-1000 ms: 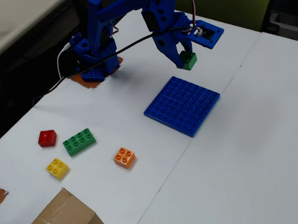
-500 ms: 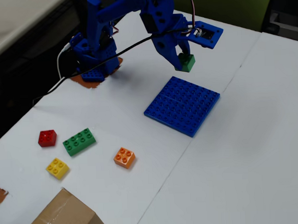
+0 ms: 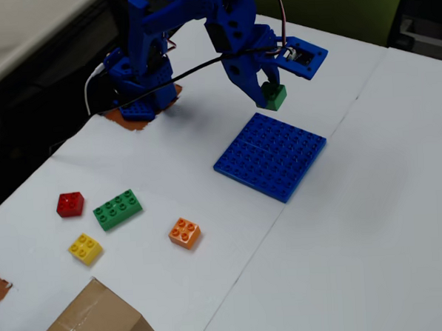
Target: Pick up the 2x2 green block and go up the 8x8 blue block.
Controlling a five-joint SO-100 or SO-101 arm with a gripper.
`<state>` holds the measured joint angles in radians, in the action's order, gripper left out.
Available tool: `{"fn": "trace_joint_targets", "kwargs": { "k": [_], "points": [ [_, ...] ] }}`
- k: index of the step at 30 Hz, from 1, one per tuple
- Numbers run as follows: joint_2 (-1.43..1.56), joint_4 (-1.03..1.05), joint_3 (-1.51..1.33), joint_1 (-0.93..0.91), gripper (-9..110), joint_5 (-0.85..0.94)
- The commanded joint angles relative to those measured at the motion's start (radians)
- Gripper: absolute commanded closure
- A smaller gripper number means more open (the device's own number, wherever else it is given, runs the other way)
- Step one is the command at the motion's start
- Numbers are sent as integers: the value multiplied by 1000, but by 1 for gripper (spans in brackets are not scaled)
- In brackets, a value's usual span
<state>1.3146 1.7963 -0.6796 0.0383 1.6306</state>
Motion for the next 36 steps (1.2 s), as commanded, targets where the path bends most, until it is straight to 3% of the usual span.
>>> {"fn": "trace_joint_targets", "kwargs": {
  "k": [1, 36],
  "points": [
    [46, 35, 3, -18, 96, 12],
    [35, 34, -2, -46, 96, 35]
  ]
}}
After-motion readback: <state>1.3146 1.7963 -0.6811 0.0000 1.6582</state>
